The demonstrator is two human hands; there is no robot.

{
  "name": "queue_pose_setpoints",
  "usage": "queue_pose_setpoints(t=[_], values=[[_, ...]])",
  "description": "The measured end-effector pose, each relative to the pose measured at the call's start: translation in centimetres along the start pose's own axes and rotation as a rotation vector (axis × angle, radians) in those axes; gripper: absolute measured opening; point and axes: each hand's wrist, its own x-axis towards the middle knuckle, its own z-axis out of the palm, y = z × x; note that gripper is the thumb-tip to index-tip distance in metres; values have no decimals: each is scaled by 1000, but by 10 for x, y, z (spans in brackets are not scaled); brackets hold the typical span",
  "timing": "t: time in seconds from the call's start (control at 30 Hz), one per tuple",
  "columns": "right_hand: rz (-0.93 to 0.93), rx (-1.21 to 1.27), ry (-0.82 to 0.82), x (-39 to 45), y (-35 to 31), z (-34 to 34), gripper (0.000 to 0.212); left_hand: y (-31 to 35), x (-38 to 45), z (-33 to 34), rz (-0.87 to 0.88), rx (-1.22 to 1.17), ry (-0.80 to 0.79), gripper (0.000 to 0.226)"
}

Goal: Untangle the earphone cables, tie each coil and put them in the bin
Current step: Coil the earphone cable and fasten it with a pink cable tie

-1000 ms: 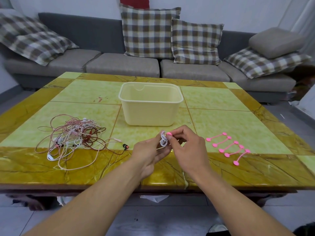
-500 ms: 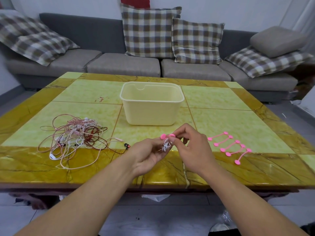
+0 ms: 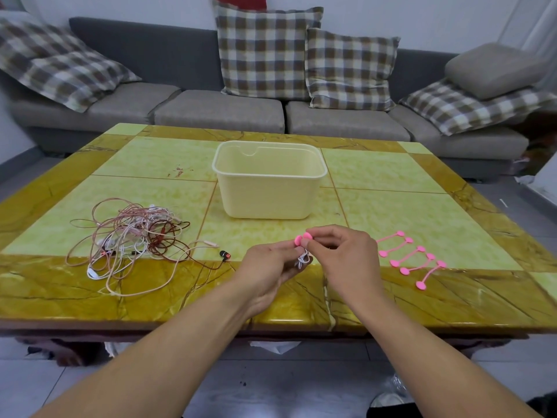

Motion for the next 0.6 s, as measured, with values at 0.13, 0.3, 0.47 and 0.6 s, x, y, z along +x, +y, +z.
queue_pose_setpoints(t=[0.13,0.3,0.47,0.6], values=[[-6,-34,-16,2,1,-1,6,-3,0,-2,74,122,0,18],[-32,-47,-73,4,5,-4,9,-2,-1,-3,79,133,-15,17],[5,-18,-179,11,8,-6,8,2,-1,-7,58,128,-50,19],[37,38,-258,13,6,-11,7,3,-2,-9,20,155,-92,20]])
